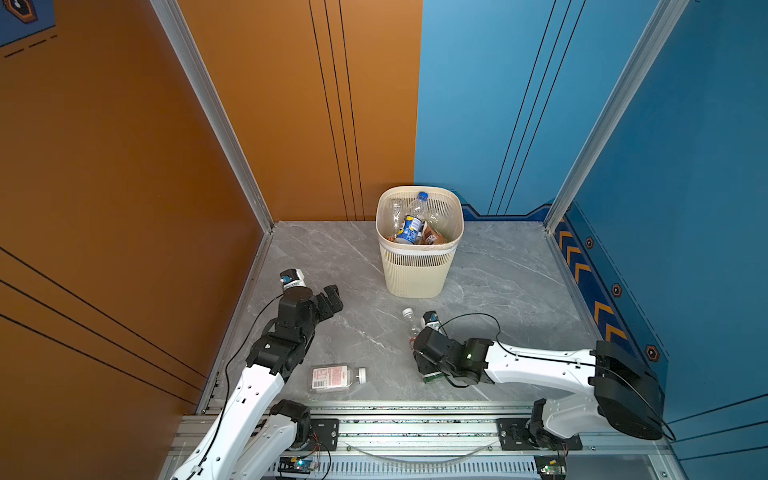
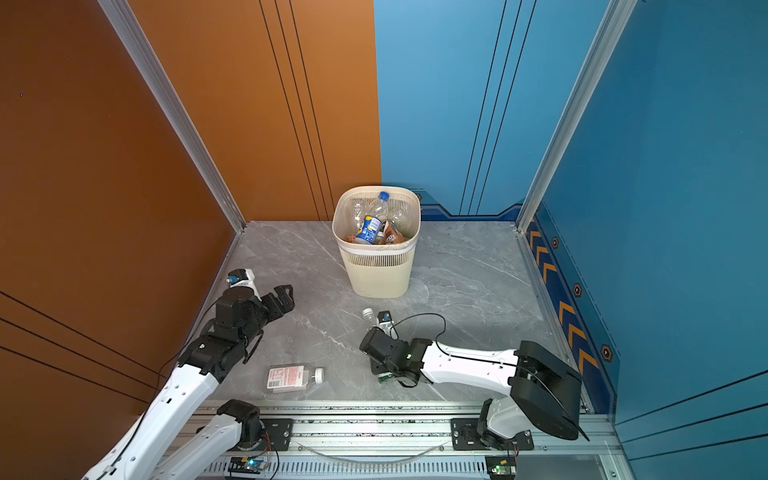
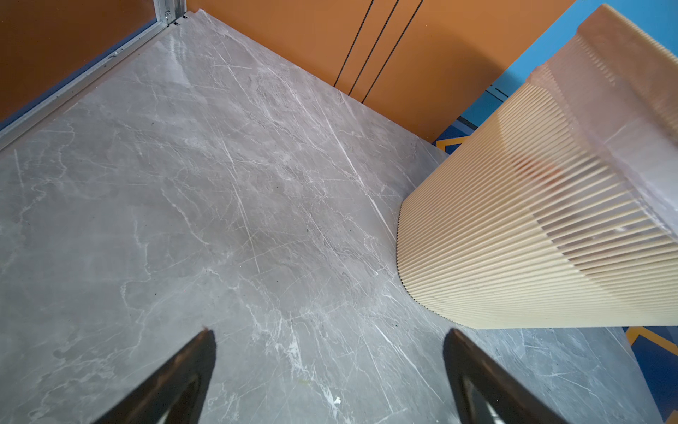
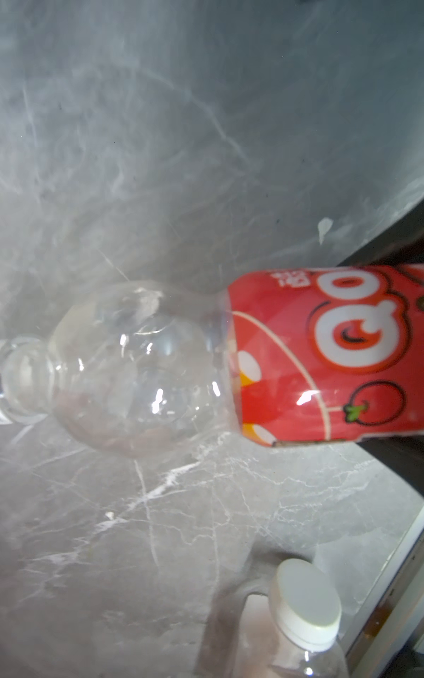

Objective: Put the plastic bottles in the bin
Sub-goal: 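Lower the right gripper onto the red Qoo bottle and close, then lift the Qoo bottle with the right gripper over the wastebasket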

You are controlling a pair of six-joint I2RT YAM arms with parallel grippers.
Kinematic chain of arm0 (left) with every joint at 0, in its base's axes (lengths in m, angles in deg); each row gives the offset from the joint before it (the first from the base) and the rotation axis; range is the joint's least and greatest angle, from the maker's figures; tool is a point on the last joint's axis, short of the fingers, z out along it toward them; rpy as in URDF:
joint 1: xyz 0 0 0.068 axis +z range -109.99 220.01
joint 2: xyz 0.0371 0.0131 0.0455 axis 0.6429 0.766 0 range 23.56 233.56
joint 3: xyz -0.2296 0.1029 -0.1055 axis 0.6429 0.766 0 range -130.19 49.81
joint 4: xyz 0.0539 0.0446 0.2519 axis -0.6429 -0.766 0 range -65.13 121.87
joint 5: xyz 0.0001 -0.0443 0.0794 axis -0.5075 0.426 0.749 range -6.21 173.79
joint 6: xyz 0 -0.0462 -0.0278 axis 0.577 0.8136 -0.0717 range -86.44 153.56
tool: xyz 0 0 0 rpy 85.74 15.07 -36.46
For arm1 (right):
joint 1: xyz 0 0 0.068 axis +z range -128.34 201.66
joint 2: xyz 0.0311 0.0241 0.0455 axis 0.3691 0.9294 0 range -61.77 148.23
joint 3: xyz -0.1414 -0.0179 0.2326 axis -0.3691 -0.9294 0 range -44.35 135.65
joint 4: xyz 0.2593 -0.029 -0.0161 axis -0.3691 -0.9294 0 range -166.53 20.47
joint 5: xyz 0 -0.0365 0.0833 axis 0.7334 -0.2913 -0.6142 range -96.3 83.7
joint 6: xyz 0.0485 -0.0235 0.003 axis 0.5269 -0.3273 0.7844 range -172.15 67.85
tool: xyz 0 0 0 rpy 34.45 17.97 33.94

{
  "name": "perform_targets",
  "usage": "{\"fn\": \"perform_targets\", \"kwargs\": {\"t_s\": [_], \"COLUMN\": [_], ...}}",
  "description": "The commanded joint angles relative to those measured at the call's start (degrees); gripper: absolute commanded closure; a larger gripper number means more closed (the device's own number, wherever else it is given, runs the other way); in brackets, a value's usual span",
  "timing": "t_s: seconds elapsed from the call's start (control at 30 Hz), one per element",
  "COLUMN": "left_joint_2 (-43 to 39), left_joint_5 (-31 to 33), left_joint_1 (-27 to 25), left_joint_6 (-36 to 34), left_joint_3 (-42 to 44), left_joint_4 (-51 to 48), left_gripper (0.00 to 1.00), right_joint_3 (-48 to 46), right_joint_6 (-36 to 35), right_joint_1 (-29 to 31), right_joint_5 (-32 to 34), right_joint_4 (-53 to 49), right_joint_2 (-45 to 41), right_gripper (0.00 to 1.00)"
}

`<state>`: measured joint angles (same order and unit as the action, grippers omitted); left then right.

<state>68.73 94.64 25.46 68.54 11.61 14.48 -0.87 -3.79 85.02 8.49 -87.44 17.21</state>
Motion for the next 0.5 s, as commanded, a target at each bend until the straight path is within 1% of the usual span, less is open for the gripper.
{"fn": "perform_targets", "kwargs": {"t_s": [0.0,0.1,0.23,0.37,0.47], "left_joint_2": [0.32,0.69,0.71,0.79,0.79], "left_joint_5": [-1.44,-1.99,-2.34,-2.58,-2.70], "left_joint_1": [0.65,0.75,0.99,1.27,1.45], "left_joint_6": [0.77,1.18,1.56,1.66,1.65], "left_joint_3": [1.14,1.53,2.22,2.42,2.17], "left_joint_4": [1.37,1.90,2.35,2.36,2.07], "left_gripper": [0.03,0.02,0.02,0.02,0.02], "right_joint_3": [-3.65,-6.32,-9.22,-8.74,-5.37], "right_joint_6": [3.85,4.84,4.73,1.27,-2.73], "right_joint_1": [-1.83,-5.16,-12.09,-17.17,-21.37], "right_joint_5": [7.04,9.67,10.99,14.44,15.17], "right_joint_4": [-0.95,-2.59,-3.09,-3.27,-3.37], "right_joint_2": [-7.24,-14.83,-26.04,-34.58,-36.77], "right_gripper": [0.46,0.45,0.45,0.46,0.46]}}
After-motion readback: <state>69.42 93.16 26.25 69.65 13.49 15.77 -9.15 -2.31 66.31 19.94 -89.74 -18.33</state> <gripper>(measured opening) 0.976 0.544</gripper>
